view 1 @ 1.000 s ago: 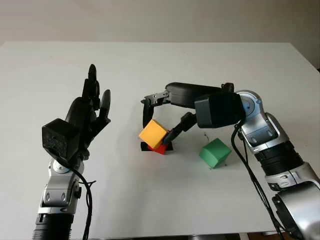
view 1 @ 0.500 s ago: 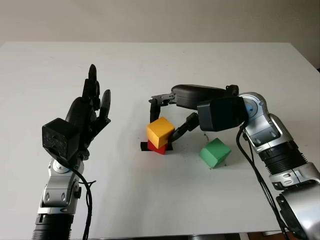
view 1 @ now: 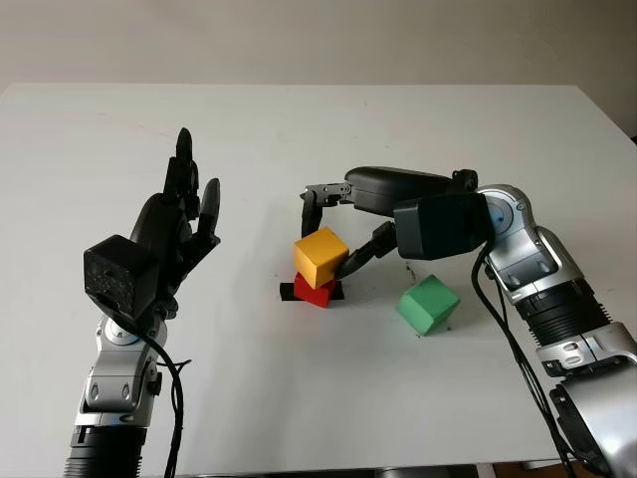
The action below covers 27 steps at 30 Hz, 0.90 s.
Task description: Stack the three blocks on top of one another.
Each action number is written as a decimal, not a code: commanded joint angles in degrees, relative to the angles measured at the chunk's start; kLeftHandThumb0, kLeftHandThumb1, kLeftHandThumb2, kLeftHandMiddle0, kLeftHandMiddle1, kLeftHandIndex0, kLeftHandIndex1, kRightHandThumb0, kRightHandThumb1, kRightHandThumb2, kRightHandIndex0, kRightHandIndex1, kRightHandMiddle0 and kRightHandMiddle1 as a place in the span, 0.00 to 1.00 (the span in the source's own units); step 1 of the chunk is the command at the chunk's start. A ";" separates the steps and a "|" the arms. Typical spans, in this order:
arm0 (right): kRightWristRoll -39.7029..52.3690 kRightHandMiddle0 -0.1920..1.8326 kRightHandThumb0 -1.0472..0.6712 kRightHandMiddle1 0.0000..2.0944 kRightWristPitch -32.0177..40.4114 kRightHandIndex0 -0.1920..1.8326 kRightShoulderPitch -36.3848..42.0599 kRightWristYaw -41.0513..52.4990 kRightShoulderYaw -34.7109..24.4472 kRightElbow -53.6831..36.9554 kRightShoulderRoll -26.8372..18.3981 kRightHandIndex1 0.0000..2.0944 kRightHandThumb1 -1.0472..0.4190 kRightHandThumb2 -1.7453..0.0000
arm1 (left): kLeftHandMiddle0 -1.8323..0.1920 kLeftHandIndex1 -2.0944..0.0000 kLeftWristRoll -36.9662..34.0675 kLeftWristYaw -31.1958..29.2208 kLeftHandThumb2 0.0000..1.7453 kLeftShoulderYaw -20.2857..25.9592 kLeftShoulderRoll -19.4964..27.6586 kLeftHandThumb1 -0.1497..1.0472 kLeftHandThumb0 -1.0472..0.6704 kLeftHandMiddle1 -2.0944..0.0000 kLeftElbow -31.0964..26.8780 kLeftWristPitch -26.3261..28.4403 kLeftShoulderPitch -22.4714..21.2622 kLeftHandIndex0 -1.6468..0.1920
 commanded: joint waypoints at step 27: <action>-1.81 0.02 0.18 0.05 9.44 0.00 1.50 3.36 -3.80 -12.22 -6.55 0.00 0.14 0.97 | 1.00 1.00 0.12 0.08 0.39 0.09 0.29 1.00 0.18 1.00 -0.70 -0.40 0.09 1.00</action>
